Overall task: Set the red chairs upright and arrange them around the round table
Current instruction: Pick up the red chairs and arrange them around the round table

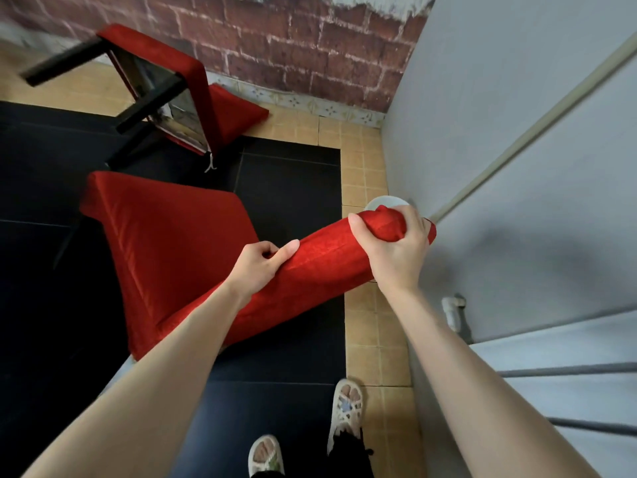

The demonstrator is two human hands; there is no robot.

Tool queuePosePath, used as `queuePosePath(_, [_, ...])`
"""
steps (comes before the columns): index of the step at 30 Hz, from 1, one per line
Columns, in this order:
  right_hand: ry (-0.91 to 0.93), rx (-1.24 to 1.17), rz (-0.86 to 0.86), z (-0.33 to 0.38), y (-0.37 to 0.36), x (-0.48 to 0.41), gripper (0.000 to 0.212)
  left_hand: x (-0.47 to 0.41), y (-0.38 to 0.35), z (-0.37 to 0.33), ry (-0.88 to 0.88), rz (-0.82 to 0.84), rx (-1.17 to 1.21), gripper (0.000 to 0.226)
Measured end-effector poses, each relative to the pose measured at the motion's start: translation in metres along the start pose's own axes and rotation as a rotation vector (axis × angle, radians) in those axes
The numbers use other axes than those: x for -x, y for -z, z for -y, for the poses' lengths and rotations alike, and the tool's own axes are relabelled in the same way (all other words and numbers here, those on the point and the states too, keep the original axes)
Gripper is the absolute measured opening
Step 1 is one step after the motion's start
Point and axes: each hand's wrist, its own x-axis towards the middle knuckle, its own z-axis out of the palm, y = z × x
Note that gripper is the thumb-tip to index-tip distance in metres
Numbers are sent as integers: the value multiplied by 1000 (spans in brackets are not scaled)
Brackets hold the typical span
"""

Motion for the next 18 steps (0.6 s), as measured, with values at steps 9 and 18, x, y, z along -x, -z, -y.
queuePosePath(9, [211, 83, 114, 54, -10, 13, 42, 35, 36, 3, 46, -48, 92, 46])
queuePosePath(18, [196, 37, 127, 86, -20, 56, 40, 95, 53, -12, -54, -169, 144, 25])
